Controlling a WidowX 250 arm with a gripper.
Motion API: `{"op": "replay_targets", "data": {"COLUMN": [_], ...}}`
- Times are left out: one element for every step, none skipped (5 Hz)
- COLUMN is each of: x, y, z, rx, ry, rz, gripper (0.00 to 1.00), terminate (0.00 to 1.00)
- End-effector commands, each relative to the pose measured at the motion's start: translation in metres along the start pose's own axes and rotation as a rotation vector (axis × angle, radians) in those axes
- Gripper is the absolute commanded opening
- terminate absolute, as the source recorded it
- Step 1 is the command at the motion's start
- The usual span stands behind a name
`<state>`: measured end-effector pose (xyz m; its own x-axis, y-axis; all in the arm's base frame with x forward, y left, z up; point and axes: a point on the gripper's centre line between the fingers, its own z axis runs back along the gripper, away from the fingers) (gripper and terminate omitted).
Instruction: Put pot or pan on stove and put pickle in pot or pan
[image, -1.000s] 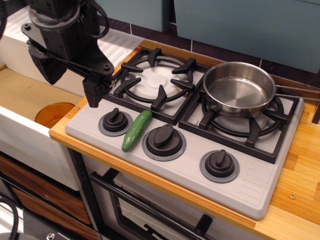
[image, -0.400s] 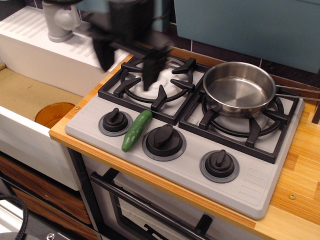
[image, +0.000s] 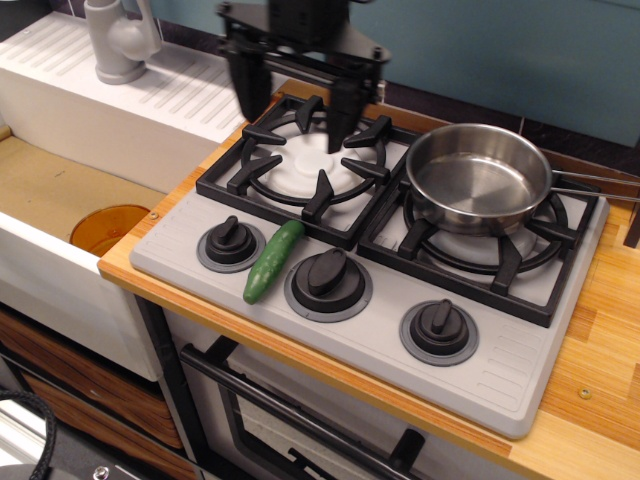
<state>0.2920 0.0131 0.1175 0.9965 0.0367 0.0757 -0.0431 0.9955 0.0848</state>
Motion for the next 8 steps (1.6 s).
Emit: {"op": "replay_targets", "data": {"x": [0.037,0.044,0.048,0.053,0.057,0.056,0.053,0.051], "y": [-0.029,-0.043,-0.055,-0.065,-0.069,-0.069,-0.068,-0.068], "z": [0.006,-0.007,-0.021,-0.033,-0.048,-0.059,-0.067,-0.068], "rx": [0.02,0.011,0.027,0.008,-0.005,-0.014,-0.021,-0.048], "ry": [-0.09,-0.132,-0.171,-0.189,-0.232,-0.266,-0.286,-0.271], "rz": [0.004,0.012,0.007,0.003,-0.011,-0.023,-0.028,-0.019], "gripper": [1.0,1.0,1.0,1.0,1.0,1.0,1.0,0.0], "terminate": [0.0,0.0,0.0,0.0,0.0,0.0,0.0,0.0]}}
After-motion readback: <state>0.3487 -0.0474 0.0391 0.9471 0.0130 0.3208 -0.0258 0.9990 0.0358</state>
